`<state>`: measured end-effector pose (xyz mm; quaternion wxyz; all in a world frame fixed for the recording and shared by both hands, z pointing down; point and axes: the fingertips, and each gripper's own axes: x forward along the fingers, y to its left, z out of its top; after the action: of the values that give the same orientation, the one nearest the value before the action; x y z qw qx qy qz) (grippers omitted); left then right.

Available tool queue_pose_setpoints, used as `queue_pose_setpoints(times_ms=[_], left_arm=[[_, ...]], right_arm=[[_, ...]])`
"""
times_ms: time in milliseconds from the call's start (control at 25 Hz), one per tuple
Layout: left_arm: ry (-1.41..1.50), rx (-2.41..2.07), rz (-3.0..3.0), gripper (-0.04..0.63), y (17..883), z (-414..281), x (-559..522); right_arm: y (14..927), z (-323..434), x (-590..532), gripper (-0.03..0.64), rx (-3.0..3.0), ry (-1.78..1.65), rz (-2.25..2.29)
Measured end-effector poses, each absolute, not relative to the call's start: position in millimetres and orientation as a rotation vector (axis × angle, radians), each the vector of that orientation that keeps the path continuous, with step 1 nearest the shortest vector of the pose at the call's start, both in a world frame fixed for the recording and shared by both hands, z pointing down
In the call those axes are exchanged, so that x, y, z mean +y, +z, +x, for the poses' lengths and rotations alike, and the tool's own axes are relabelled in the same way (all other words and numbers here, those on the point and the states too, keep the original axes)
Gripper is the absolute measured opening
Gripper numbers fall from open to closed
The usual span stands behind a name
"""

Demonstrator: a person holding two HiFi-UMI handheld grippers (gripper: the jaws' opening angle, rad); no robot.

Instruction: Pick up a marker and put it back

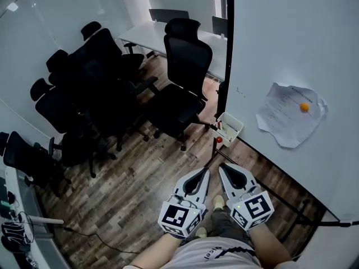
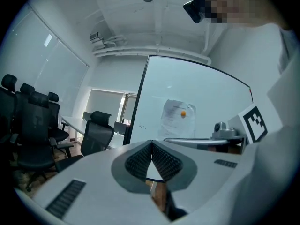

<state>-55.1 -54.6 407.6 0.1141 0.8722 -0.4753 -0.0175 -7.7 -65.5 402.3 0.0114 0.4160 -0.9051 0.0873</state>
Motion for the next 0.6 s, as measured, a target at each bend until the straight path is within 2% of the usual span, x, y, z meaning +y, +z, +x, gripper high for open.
queue_pose_setpoints(times_ms=[320,480,600], left_arm=[[0.003,-1.452,2.474,0.011,428,-44,-139],[0.037,-1.487,2.437,0.011,440,-43,-163],[0.056,-1.494,2.406,0.011,454,-49,-179]], right_arm=[[450,2,-162,0.016,-2.738,0.259,1.179],[486,1,-191,0.075,-2.649,0.21,1.1],[514,-4,-213,0.085,-2.525,0.113,1.064]])
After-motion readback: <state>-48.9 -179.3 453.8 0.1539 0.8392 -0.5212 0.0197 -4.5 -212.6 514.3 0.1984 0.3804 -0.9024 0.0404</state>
